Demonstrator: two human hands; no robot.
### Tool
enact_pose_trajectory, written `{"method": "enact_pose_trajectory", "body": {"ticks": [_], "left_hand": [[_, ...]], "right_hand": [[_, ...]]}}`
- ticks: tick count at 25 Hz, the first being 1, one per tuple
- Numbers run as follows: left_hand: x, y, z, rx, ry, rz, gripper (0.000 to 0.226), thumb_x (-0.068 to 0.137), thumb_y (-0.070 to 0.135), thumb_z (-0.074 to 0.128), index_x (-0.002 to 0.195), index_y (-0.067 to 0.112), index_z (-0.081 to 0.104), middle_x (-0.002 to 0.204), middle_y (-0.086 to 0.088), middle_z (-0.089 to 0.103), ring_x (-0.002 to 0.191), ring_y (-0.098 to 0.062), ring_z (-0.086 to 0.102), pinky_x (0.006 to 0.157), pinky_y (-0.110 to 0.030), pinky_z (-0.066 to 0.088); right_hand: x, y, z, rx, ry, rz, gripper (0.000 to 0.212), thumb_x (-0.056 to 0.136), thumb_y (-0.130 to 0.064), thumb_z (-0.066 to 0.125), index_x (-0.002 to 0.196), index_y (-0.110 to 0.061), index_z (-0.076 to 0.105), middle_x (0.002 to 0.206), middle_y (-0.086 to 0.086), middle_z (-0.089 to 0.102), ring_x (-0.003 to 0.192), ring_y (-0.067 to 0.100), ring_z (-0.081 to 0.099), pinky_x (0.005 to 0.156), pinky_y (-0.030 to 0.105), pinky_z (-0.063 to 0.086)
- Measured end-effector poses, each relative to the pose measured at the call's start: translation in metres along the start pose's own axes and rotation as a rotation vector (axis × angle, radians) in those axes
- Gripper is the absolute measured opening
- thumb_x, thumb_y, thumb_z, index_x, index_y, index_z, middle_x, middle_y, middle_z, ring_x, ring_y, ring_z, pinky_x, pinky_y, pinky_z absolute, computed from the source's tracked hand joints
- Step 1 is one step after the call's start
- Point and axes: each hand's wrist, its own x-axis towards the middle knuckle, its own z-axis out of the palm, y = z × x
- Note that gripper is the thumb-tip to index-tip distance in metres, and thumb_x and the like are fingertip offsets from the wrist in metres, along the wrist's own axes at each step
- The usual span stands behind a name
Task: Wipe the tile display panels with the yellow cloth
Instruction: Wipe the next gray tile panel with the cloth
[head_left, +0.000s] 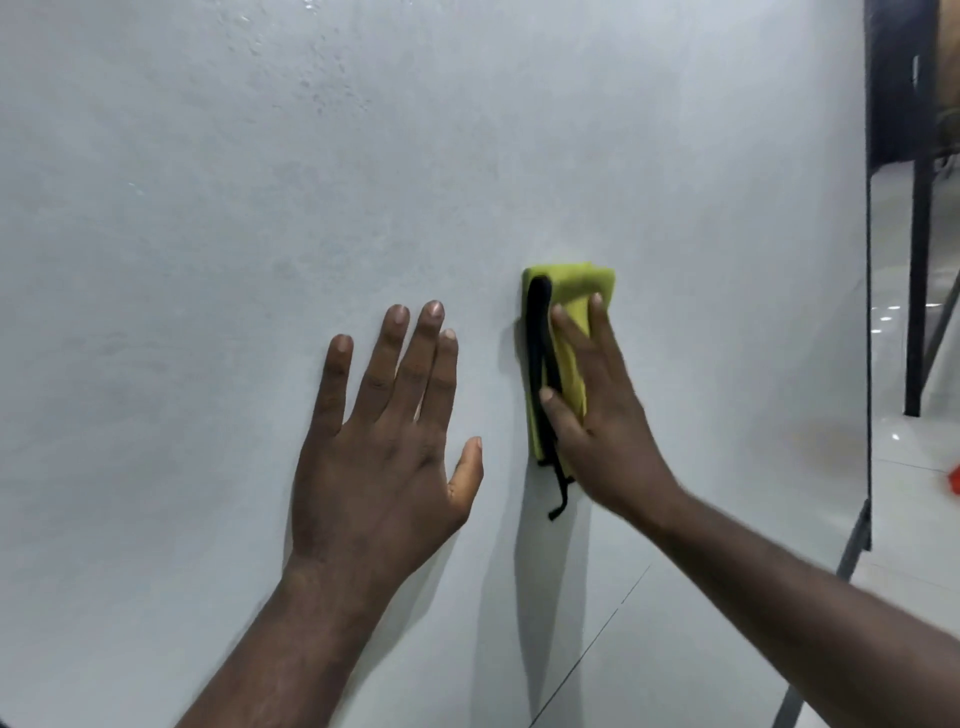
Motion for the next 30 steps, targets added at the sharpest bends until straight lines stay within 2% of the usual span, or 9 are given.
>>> {"method": "enact_pose_trajectory", "body": {"ticks": [2, 5, 7, 10, 15, 19, 24, 28, 30], "left_hand": [[0.004, 0.008, 0.003, 0.000, -0.001, 0.003, 0.092, 0.104, 0.053, 0.048, 0.173, 0.005, 0.011, 0.182, -0.012, -0.002, 0.169, -0.028, -0.001, 0.135, -0.060, 0.002], [0.022, 0.017, 0.006, 0.023, -0.010, 0.019, 0.091, 0.105, 0.054, 0.046, 0.174, 0.007, 0.010, 0.182, -0.010, -0.005, 0.169, -0.027, -0.003, 0.134, -0.062, 0.002], [0.036, 0.032, 0.012, 0.024, -0.014, 0.001, 0.088, 0.107, 0.055, 0.043, 0.174, 0.009, 0.011, 0.182, -0.010, -0.004, 0.169, -0.027, -0.002, 0.134, -0.062, 0.003], [0.063, 0.055, 0.020, 0.010, -0.016, -0.018, 0.090, 0.104, 0.053, 0.048, 0.173, 0.007, 0.013, 0.182, -0.011, 0.000, 0.169, -0.028, 0.002, 0.134, -0.062, 0.002], [0.118, 0.074, 0.021, 0.050, 0.021, -0.048, 0.084, 0.106, 0.054, 0.044, 0.173, 0.008, 0.020, 0.182, -0.011, 0.004, 0.169, -0.029, 0.002, 0.134, -0.062, 0.002], [0.138, 0.106, 0.038, 0.009, 0.057, -0.073, 0.079, 0.109, 0.049, 0.045, 0.172, 0.008, 0.023, 0.181, -0.012, 0.013, 0.168, -0.030, 0.010, 0.134, -0.061, 0.009], [0.134, 0.119, 0.047, 0.114, 0.026, -0.067, 0.081, 0.111, 0.052, 0.039, 0.174, 0.010, 0.012, 0.182, -0.014, 0.006, 0.168, -0.034, 0.009, 0.133, -0.064, 0.011], [0.135, 0.121, 0.050, 0.100, 0.043, -0.084, 0.079, 0.110, 0.051, 0.040, 0.174, 0.010, 0.016, 0.181, -0.014, 0.010, 0.168, -0.034, 0.011, 0.133, -0.065, 0.011], [0.134, 0.121, 0.051, 0.082, 0.043, -0.082, 0.079, 0.110, 0.050, 0.040, 0.174, 0.010, 0.017, 0.181, -0.013, 0.011, 0.168, -0.034, 0.011, 0.133, -0.064, 0.011]], "right_hand": [[-0.015, 0.015, -0.006, -0.002, -0.060, 0.039, 0.078, 0.106, -0.016, 0.062, 0.166, -0.044, 0.021, 0.176, -0.021, -0.010, 0.162, 0.001, 0.000, 0.132, 0.047, 0.020], [0.026, 0.037, -0.022, 0.077, 0.051, 0.259, 0.079, 0.106, -0.015, 0.059, 0.165, -0.047, 0.019, 0.176, -0.019, -0.009, 0.163, 0.004, 0.001, 0.131, 0.049, 0.021], [0.036, 0.045, -0.025, 0.049, 0.047, 0.129, 0.080, 0.106, -0.014, 0.059, 0.166, -0.047, 0.018, 0.176, -0.018, -0.011, 0.164, 0.008, -0.002, 0.133, 0.049, 0.016], [0.013, 0.072, -0.033, -0.036, -0.138, -0.036, 0.078, 0.106, -0.018, 0.062, 0.166, -0.045, 0.020, 0.175, -0.021, -0.012, 0.164, 0.009, -0.006, 0.132, 0.038, 0.011], [0.091, 0.099, -0.071, 0.033, 0.039, 0.100, 0.069, 0.103, -0.039, 0.054, 0.165, -0.049, 0.025, 0.178, -0.016, -0.003, 0.163, 0.010, 0.005, 0.131, 0.047, 0.021], [0.063, 0.122, -0.075, -0.145, -0.066, -0.179, 0.067, 0.105, -0.044, 0.060, 0.164, -0.049, 0.029, 0.177, -0.017, 0.003, 0.161, 0.016, 0.017, 0.122, 0.044, 0.031], [0.109, 0.138, -0.090, 0.029, 0.096, 0.118, 0.070, 0.101, -0.033, 0.065, 0.160, -0.053, 0.032, 0.174, -0.023, 0.005, 0.159, 0.013, 0.014, 0.121, 0.046, 0.027], [0.083, 0.133, -0.074, -0.085, 0.024, -0.100, 0.069, 0.101, -0.035, 0.067, 0.162, -0.046, 0.036, 0.175, -0.015, 0.009, 0.160, 0.015, 0.017, 0.121, 0.039, 0.024], [0.065, 0.143, -0.073, -0.049, 0.034, -0.051, 0.068, 0.100, -0.035, 0.069, 0.160, -0.046, 0.038, 0.174, -0.017, 0.011, 0.158, 0.013, 0.019, 0.123, 0.039, 0.026]]}}
